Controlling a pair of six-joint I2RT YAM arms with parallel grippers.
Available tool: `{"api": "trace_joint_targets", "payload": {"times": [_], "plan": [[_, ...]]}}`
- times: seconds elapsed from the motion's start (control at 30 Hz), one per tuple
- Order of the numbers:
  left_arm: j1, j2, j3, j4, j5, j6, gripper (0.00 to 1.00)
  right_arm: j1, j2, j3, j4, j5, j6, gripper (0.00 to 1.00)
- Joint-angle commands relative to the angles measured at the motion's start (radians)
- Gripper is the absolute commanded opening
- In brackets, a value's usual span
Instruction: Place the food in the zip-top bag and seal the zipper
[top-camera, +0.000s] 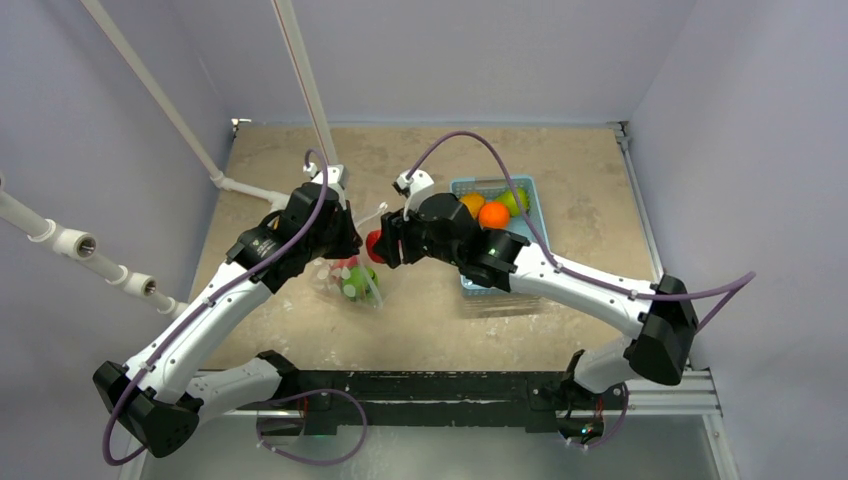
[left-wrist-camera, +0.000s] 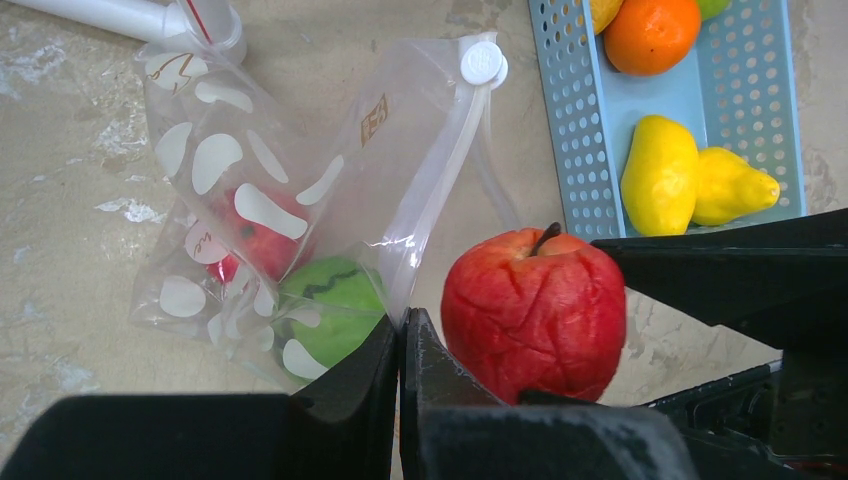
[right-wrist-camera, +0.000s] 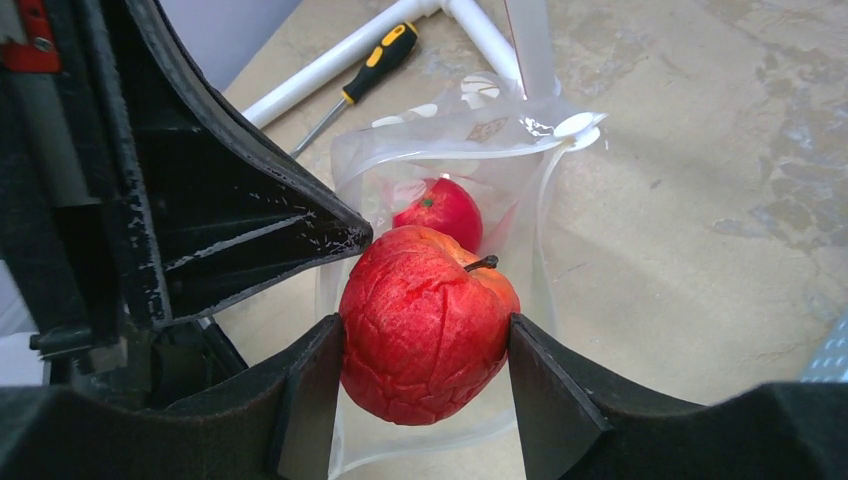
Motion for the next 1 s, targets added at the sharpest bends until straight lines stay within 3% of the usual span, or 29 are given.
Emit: {"api": "trace_joint_targets", "payload": {"times": [0.0, 0.43, 0.77, 0.97], "plan": [[0.0, -0.008, 0.025, 0.022, 0.002, -0.015, 0.0, 0.009, 0.02, 0.038, 0.085, -0.017, -0.02, 0.14], [0.0, -0.01, 0.028, 0.021, 0.018, -0.015, 0.0, 0.011, 0.127, 0.07, 0.139, 0.043, 0.026, 0.36], [0.0, -0.015, 0.03, 0.016, 0.02, -0.016, 0.0, 0.01, 0.165, 0.083, 0.175, 0.053, 0.064, 0.83], [0.0, -0.014, 0.031, 0.017, 0.019, -0.018, 0.0, 0.011, 0.14, 0.083, 0.166, 0.068, 0.074, 0.9]]}}
